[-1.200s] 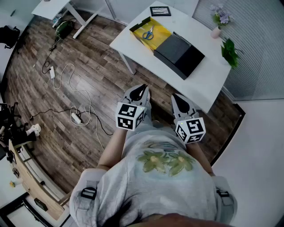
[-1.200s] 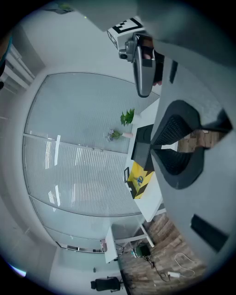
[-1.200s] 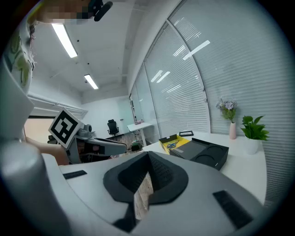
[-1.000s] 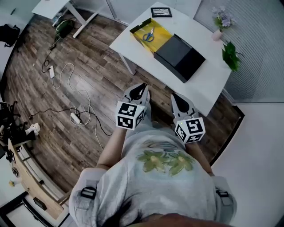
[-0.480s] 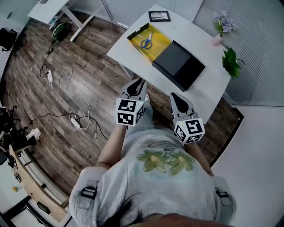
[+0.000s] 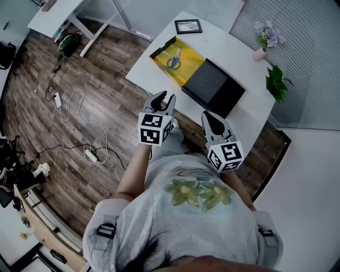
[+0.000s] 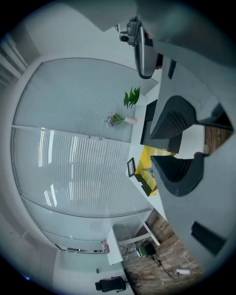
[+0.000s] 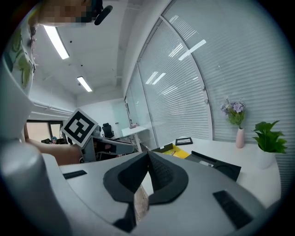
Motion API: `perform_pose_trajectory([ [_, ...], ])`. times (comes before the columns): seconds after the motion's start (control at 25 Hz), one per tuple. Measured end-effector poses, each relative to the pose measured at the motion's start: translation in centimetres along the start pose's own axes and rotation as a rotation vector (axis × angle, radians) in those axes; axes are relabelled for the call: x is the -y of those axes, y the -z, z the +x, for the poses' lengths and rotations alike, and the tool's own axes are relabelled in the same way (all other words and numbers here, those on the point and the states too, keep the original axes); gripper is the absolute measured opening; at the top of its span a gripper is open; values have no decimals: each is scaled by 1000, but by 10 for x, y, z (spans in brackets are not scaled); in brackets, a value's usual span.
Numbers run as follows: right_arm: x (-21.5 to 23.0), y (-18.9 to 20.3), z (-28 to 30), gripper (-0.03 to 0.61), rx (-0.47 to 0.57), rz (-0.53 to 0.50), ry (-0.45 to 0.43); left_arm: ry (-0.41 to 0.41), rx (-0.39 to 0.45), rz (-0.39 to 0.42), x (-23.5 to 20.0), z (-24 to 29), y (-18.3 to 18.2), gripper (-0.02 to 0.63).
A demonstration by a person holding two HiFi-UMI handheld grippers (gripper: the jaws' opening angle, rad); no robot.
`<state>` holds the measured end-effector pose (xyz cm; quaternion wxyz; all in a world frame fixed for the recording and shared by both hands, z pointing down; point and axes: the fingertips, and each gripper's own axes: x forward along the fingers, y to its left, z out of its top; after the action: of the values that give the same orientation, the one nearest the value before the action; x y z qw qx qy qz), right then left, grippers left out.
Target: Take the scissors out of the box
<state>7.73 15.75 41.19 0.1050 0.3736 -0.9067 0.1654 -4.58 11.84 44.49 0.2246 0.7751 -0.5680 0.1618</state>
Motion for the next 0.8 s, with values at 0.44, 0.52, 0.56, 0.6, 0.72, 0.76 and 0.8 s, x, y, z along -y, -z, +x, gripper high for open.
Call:
perform_pose_trajectory([
  [0.44, 24, -15, 40, 6, 10, 20, 53, 7, -41, 8, -36, 48, -19, 111],
  [0.52, 25, -19, 47, 7, 12, 24, 60, 12, -56, 13, -42, 56, -20, 115],
  [0.56, 26, -20, 51, 7, 12, 26, 64, 14, -63, 17, -45, 60, -21, 117],
  [0.6, 28, -22, 55, 8, 12, 27, 68, 16, -72, 22, -48, 65, -21, 121],
  [0.72, 36, -24, 67, 7, 10, 30, 83, 24, -102, 32, -56, 82, -22, 136],
  [0.76, 37, -25, 71, 6, 8, 33, 89, 27, -110, 30, -60, 87, -22, 138],
  [0.8, 39, -25, 76, 6, 7, 35, 96, 29, -118, 26, -64, 91, -22, 138],
])
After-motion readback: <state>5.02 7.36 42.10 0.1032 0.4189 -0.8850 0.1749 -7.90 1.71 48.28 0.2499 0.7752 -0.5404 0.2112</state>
